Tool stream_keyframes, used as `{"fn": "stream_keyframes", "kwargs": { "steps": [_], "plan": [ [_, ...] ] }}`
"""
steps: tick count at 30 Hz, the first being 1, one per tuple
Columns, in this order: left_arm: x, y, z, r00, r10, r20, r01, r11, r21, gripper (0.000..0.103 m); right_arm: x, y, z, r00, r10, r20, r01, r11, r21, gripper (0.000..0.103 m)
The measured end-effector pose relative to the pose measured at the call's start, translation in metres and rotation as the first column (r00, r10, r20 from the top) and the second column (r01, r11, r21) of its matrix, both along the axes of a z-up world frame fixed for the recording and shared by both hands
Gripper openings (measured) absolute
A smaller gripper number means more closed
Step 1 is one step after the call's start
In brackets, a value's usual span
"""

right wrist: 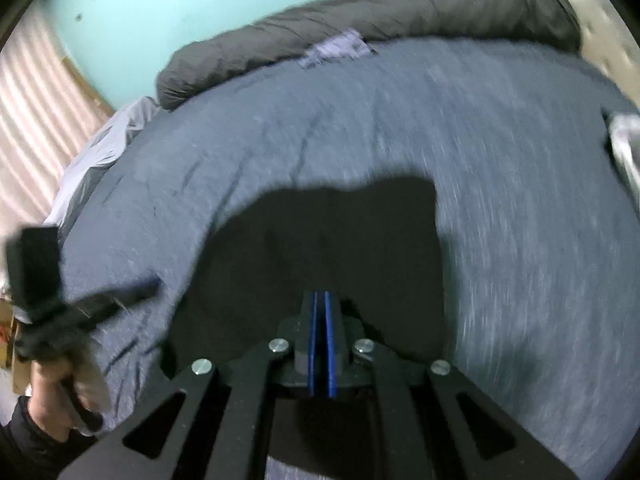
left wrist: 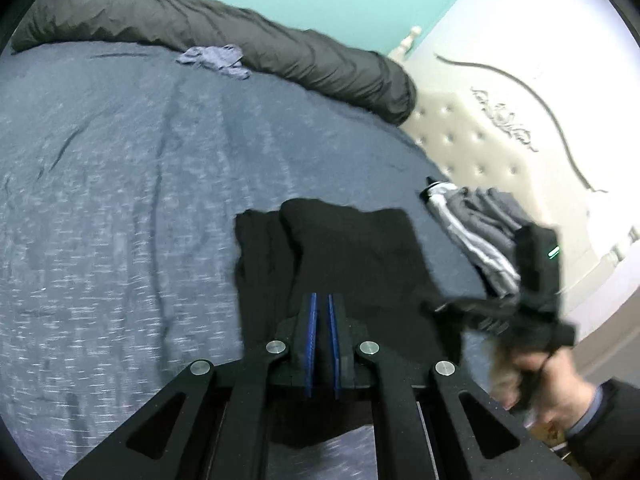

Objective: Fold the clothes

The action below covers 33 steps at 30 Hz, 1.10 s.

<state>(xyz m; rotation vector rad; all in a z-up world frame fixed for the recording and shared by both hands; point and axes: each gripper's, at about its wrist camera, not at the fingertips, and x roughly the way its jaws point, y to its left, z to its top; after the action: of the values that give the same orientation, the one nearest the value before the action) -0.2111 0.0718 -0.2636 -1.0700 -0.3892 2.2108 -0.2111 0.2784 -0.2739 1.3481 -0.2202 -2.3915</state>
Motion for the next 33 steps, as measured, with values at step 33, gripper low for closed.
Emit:
{"fn": "stream_keyframes", "kwargs": {
  "steps": [33],
  "plan": [
    [0.026,0.037,-0.036,0.984,-0.165,0.063,0.174,0.968,-0.181,0.007,0.061,0.0,-0.019,0.996,-0.073,-0.049,0.073,0.997,0.001,0.002]
  ]
}}
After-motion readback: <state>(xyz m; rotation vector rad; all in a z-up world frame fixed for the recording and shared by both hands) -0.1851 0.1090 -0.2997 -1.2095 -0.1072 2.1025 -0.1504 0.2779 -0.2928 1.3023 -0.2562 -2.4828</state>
